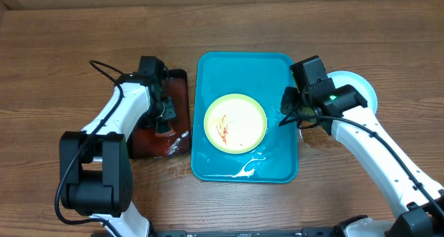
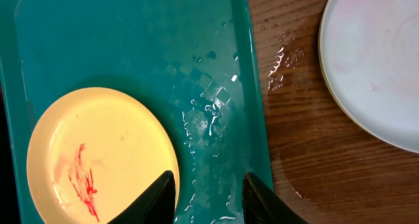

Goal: Clean dirty plates on tray and stack at the side
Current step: 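Grasp the sponge from the black tray with the left gripper, then scrub the yellow plate with the sponge while right gripper holds it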

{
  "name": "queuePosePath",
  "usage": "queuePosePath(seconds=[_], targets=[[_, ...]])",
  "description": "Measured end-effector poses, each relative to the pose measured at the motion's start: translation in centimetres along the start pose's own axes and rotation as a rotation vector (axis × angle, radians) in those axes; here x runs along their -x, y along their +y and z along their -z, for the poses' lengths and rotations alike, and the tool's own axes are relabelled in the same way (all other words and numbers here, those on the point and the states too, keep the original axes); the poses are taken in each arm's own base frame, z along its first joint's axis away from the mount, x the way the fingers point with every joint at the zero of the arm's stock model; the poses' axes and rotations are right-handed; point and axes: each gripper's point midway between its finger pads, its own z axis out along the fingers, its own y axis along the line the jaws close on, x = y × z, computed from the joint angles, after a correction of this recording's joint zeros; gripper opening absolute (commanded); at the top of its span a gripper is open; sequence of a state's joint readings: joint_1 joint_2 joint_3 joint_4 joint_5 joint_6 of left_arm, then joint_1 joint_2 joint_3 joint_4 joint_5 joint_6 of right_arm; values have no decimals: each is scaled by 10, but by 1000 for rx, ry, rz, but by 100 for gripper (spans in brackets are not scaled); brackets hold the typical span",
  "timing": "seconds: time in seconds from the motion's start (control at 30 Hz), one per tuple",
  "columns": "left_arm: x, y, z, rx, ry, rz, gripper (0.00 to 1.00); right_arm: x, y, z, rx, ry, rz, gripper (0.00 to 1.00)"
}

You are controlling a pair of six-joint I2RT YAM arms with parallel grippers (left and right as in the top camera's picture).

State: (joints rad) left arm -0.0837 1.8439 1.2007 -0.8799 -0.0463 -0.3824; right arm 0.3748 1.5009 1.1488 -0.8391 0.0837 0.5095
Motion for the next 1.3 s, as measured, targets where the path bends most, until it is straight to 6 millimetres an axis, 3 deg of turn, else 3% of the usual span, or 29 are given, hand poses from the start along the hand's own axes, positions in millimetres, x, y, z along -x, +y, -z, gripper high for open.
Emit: queuePosePath(seconds=[0.07,0.17,0.3,0.4,0.6,0.67,0.8,0.9,1.13,1.3], targets=[[-8,3,3,15,38,-3,4,-4,0,-7,9,6,21,44],[-13,6,15,30,78,-14,4,-18,5,-23,53,53,92,47],[5,0,45,17,43,-23,4,-34,11,-39,105,116,159,48],[20,-4,76,-8,-19,-23,4,-33,18,-48,134,119,191,49],[29,-11,125,-55,-75,-42,4,-38,24,-75,161,147,246,50],[31,-15,133,-67,-85,-52,4,-46,24,-90,162,190,253,44],[31,-28,139,-99,-99,-76,4,-64,26,-109,193,269,269,16],[30,-47,141,-136,-114,-111,4,-68,28,-109,213,286,264,4],[27,-135,152,-329,-219,-211,4,-66,25,-110,162,283,141,4],[1,-192,130,-394,-160,-255,4,-65,24,-111,137,278,96,4]])
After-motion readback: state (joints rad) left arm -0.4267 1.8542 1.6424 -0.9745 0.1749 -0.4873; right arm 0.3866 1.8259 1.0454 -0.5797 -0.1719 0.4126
